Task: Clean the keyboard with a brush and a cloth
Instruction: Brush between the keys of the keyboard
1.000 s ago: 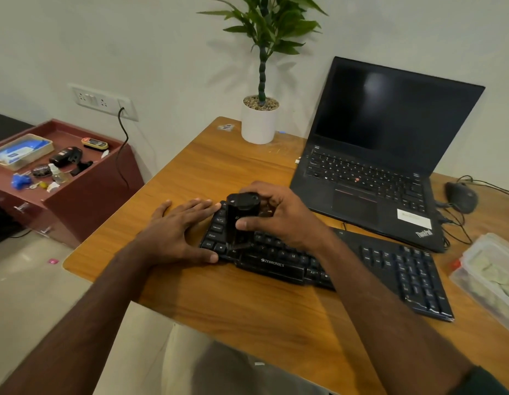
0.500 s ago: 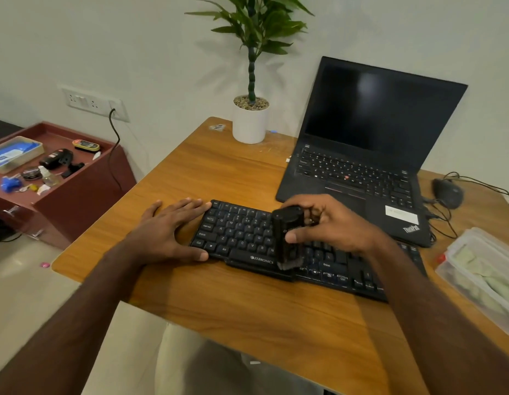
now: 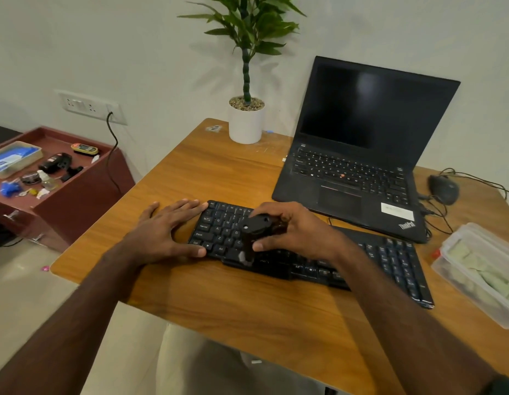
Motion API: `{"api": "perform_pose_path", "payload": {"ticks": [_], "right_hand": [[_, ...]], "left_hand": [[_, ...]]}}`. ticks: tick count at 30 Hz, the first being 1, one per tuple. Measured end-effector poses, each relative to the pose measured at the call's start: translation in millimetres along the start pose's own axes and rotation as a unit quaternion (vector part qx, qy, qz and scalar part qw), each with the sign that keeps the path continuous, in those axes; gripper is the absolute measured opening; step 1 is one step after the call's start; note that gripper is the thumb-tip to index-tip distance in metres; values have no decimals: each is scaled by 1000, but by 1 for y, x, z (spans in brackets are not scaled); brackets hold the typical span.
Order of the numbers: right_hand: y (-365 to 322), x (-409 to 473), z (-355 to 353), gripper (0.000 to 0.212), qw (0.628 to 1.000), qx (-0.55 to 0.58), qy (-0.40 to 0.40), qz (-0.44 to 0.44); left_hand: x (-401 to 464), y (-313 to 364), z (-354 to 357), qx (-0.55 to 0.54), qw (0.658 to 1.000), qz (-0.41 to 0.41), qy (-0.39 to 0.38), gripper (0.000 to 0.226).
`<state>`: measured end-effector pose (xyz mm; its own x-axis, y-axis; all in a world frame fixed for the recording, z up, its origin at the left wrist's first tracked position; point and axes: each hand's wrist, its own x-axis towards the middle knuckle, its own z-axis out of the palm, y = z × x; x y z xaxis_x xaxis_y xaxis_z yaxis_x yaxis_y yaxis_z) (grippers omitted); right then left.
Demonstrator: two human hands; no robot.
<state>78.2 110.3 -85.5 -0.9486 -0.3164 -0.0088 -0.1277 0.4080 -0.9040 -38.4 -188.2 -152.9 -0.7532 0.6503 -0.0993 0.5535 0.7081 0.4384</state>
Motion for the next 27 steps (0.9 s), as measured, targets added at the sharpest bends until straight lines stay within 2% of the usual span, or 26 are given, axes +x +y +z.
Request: {"api": "perform_pose_path", "payload": {"ticks": [8, 14, 17, 22, 27], "right_hand": [[7, -31, -42, 32, 998, 51, -37, 1], [0, -7, -6, 33, 994, 80, 58, -39], [2, -2, 4, 33, 997, 60, 44, -26], [8, -26, -18, 35, 999, 46, 13, 20], [6, -34, -36, 32, 998, 63, -21, 0]], "left_hand": [[0, 1, 0, -6, 1000, -1, 4, 110], [0, 2, 1, -11, 1000, -3, 6, 111], [-1, 3, 0, -12, 1000, -4, 7, 110], [-2, 4, -1, -17, 1000, -5, 4, 111], [-1, 4, 0, -15, 1000, -5, 6, 112]]}}
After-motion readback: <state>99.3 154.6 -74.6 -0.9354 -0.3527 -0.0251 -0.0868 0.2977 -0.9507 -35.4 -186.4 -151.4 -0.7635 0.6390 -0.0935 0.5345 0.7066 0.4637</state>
